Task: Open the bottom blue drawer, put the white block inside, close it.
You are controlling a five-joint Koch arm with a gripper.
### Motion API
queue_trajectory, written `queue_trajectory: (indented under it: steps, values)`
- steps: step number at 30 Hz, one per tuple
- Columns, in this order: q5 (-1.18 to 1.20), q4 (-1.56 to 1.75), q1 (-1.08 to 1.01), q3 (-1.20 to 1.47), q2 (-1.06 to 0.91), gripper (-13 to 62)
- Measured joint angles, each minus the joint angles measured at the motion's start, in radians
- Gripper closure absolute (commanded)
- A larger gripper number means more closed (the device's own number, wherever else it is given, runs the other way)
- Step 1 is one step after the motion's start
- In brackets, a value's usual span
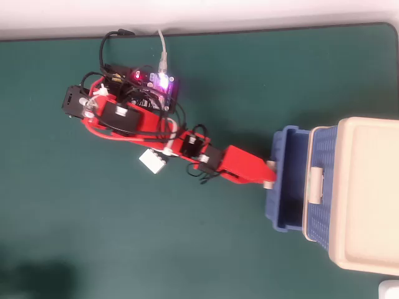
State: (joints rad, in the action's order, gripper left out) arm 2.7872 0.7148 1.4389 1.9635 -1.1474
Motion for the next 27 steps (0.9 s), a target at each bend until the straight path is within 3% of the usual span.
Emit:
queue_trajectory:
  steps: [6, 7, 10, 11, 16, 19, 21, 24, 27]
  values:
    - [0.034, -0.011, -0.067, 0.311, -0.242, 55.6]
    - [0.037, -0.011, -0.074, 0.327, -0.261, 49.2]
    - [0.038, -0.012, -0.095, 0.339, -0.279, 19.3]
    - [0.038, -0.012, -0.097, 0.341, -0.285, 15.8]
    - [0.038, -0.143, -0.115, 0.357, -0.518, 15.3]
    - [0.038, -0.538, -0.189, 0.328, -0.828, 15.4]
    - [0.021, -0.996, -0.229, 0.198, -1.020, 15.6]
    - [-0.097, -1.519, -0.245, -0.028, -1.097, 15.6]
    - [-0.365, -2.017, -0.250, -0.169, -1.100, 15.5]
